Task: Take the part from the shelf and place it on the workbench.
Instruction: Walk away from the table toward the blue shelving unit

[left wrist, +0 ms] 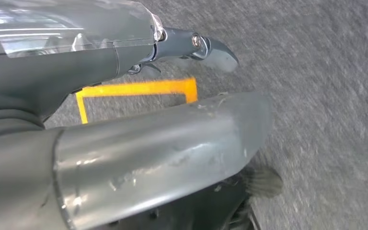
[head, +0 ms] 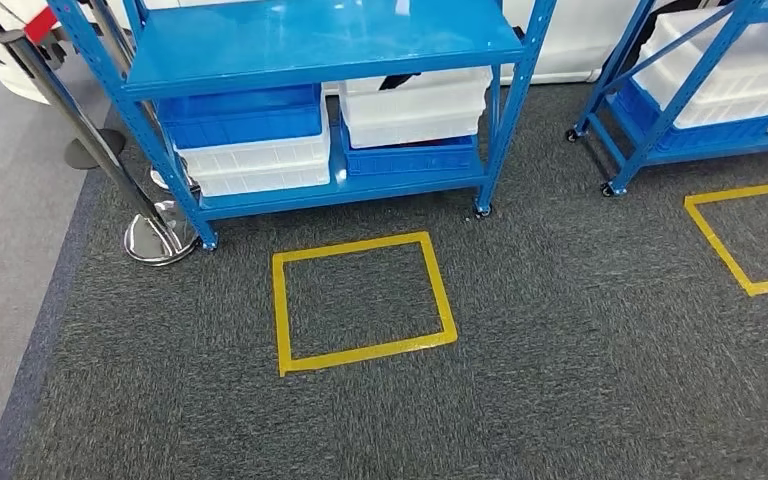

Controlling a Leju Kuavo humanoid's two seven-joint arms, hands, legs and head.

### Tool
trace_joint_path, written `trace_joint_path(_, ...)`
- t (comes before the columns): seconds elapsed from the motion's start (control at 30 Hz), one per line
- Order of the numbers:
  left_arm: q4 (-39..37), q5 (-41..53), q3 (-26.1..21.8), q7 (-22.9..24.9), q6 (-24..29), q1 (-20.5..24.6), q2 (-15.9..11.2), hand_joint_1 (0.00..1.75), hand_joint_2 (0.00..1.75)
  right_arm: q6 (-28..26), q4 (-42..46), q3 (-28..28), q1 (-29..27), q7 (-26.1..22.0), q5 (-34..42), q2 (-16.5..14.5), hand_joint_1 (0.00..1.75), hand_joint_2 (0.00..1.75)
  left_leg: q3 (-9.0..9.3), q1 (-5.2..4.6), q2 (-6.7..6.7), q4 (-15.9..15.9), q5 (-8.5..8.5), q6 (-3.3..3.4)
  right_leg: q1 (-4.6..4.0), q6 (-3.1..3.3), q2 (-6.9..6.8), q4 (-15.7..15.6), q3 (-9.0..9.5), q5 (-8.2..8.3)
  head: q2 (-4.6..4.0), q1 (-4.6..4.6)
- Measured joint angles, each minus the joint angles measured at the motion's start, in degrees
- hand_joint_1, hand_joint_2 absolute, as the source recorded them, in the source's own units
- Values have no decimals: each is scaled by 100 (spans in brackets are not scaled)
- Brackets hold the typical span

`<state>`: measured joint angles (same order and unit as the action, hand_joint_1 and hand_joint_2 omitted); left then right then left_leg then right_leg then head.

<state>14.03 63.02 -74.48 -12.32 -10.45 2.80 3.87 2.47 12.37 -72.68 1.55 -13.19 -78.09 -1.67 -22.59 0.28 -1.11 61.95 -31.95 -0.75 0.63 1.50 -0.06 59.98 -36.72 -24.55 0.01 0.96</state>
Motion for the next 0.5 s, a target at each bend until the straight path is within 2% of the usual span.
trace_joint_path(0.03,-2,0,1,0,-2,9,1,0,0,0,0,-1,-1,-2,0,-2,0,0,-227,8,20,382,98,-17,9,29,-3,-66,122,-52,0,-6)
trace_joint_path(0.07,-4,1,1,1,-3,8,2,0,0,0,0,-1,-8,-2,0,-3,0,0,-497,18,39,760,93,-34,8,48,-8,-126,256,-122,-1,-14)
trace_joint_path(0.1,-6,1,2,1,-3,0,3,0,0,0,0,-2,-9,-3,0,-3,0,0,-755,25,47,1011,-60,-52,6,56,-6,-172,393,-201,-1,-20)
trace_joint_path(0.17,-7,2,2,15,3,-32,2,0,0,1,0,-6,-12,-3,0,-3,0,0,-1169,37,56,1123,-600,-82,7,53,10,-229,701,-396,-1,-23)
trace_joint_path(0.2,-7,2,2,24,7,-46,2,0,0,3,0,-8,-15,-2,0,-3,0,0,-1300,40,62,994,-798,-89,8,45,17,-241,857,-505,-1,-27)
trace_joint_path(0.23,-8,3,2,34,10,-60,2,0,0,7,0,-10,-20,-2,0,-3,0,0,-1390,42,69,776,-812,-87,8,33,20,-245,1007,-618,-1,-29)
trace_joint_path(0.27,-8,4,1,42,14,-77,2,0,0,12,0,-10,-30,-1,0,-3,0,0,-1456,42,80,502,-555,-72,8,19,19,-247,1137,-730,-1,-34)
trace_joint_path(0.33,-9,8,-1,60,18,-119,1,0,0,43,-2,-11,-39,-1,0,-4,0,0,-1511,14,112,55,332,-12,2,-31,23,-235,1361,-948,-1,-31)
trace_joint_path(0.37,-10,11,-2,68,18,-127,1,0,0,64,-2,-13,-33,-2,1,-5,0,0,-1497,-12,121,-47,665,35,8,-72,26,-245,1448,-1041,-1,-30)
trace_joint_path(0.4,-10,15,-3,74,18,-121,0,0,0,84,-3,-14,-14,-4,1,-5,0,0,-1455,-39,123,-80,795,86,12,-120,31,-234,1524,-1084,-1,-30)
trace_joint_path(0.43,-10,19,-3,79,18,-100,-3,0,0,98,-3,-14,11,-8,2,-6,0,0,-1387,-59,111,-96,748,139,20,-173,35,-179,1546,-1065,-1,-37)
trace_joint_path(0.47,-10,20,-3,76,18,-76,-7,0,0,103,-3,-15,43,-10,3,-7,0,0,-1307,-61,94,-147,720,187,35,-211,28,5,1487,-967,-1,-41)
trace_joint_path(0.5,-10,21,-3,75,18,-56,-10,0,0,105,-4,-15,71,-14,3,-9,0,0,-1214,-54,84,-214,674,235,38,-235,25,312,1331,-824,-1,-42)
